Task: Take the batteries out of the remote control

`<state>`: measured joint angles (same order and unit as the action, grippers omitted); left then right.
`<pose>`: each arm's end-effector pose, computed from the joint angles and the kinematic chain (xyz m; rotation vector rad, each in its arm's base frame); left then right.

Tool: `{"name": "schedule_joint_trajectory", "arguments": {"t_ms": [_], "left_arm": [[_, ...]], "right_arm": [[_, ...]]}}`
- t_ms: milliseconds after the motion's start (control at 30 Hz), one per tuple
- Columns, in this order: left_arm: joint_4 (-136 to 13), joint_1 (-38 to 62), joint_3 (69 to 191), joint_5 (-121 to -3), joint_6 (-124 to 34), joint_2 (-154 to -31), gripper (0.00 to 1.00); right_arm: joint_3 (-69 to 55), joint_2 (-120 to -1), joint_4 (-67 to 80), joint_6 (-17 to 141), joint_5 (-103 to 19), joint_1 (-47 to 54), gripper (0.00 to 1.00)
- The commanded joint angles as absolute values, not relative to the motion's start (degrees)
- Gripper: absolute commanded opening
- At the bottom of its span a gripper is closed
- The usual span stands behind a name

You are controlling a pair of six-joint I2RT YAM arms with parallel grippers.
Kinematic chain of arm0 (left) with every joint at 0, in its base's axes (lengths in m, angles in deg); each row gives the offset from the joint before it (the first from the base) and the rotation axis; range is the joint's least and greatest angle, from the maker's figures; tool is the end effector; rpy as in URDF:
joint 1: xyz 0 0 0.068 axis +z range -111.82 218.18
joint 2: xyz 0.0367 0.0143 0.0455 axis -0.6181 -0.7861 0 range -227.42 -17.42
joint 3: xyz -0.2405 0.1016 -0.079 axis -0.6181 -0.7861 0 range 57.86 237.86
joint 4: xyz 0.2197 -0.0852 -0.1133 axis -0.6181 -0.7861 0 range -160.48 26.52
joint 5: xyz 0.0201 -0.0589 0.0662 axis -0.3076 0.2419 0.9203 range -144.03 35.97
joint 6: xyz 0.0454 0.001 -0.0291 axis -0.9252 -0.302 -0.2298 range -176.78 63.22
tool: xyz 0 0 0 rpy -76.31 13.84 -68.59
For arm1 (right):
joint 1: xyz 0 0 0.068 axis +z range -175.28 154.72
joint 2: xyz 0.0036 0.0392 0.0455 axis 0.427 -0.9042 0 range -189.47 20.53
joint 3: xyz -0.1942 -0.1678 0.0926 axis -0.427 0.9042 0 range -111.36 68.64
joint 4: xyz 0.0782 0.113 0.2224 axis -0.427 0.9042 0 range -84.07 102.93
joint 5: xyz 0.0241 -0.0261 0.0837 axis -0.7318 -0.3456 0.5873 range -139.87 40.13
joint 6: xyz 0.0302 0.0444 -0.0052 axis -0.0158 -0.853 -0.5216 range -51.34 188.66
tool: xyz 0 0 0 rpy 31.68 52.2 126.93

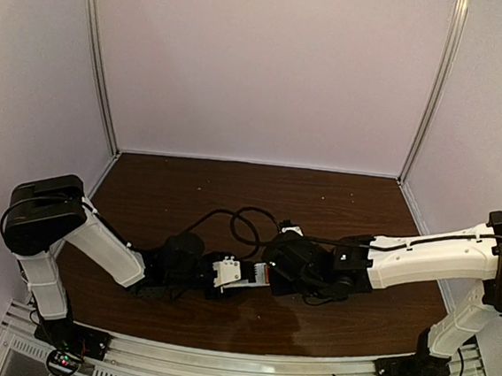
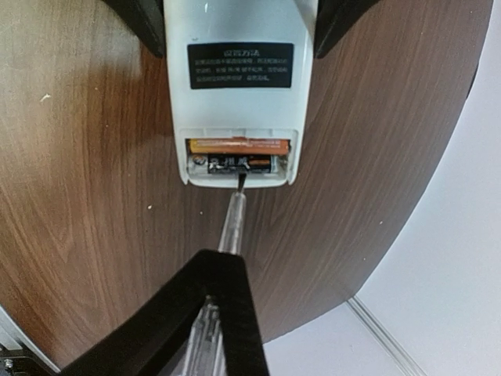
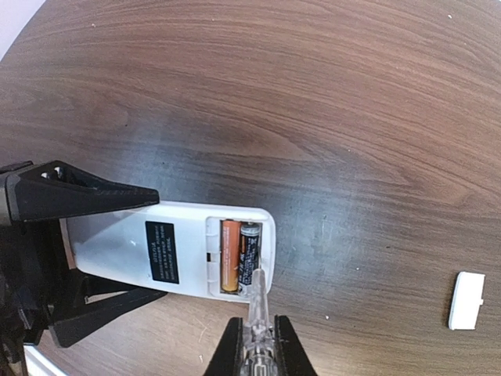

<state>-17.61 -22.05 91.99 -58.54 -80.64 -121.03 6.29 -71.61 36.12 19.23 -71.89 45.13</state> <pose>0.1588 -0.2830 0.1177 1.3873 1.4610 -0.4866 0.1218 0.3025 0.2150 -0.3313 2.5150 0.3405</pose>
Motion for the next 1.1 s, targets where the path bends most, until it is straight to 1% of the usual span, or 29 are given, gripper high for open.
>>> {"name": "schedule_joint_trajectory", "arguments": {"t_ms": [0, 333, 1067], "left_arm": [[-13.7, -22.4, 93.3, -60.8, -81.2, -121.5, 0.00], [-14.2, -22.5, 93.5, -61.9, -81.1, -121.4, 0.00], [-14.7, -22.5, 93.7, -64.0, -80.3, -121.4, 0.00]], "right_arm": [[10.7, -68.2, 33.8, 21.0, -68.9, 42.9, 0.00], [18.3, -63.2, 26.4, 21.6, -62.8, 39.9, 0.00], [27.3, -57.2, 19.4, 20.5, -60.1, 37.5, 0.00]]}}
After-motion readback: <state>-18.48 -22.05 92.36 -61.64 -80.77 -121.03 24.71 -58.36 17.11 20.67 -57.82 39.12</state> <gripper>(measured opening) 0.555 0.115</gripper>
